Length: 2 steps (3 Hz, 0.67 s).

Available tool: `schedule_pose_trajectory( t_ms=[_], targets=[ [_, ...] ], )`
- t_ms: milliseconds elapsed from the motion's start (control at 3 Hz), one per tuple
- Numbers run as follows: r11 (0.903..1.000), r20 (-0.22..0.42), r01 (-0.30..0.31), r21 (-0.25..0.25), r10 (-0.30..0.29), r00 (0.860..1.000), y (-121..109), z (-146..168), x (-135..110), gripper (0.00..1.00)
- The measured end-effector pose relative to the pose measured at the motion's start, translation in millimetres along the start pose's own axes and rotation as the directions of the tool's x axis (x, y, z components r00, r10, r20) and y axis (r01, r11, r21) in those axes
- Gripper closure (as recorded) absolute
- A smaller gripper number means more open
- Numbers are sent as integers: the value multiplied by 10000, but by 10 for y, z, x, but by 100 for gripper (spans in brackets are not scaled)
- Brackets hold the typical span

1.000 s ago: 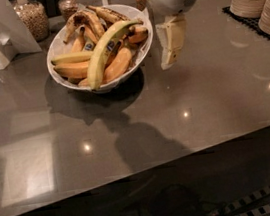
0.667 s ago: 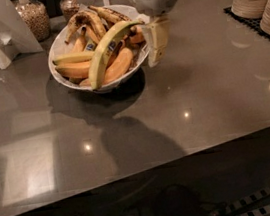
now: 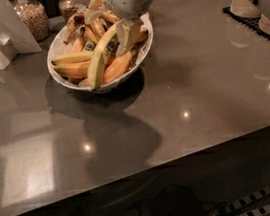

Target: Pick banana from white bowl

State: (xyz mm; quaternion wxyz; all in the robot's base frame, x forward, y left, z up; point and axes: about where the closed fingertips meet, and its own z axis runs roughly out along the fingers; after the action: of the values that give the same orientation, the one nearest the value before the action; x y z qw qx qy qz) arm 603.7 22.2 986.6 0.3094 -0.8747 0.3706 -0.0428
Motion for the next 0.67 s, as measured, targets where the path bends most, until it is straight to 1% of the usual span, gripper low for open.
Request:
schedule_pose_trajectory(
  t_ms=[333, 667],
  targets=[
    [9990, 32, 85, -430, -84, 10000, -45, 283, 123, 40],
    [9986, 16, 57, -522, -56, 10000, -63, 368, 171, 41]
  ],
)
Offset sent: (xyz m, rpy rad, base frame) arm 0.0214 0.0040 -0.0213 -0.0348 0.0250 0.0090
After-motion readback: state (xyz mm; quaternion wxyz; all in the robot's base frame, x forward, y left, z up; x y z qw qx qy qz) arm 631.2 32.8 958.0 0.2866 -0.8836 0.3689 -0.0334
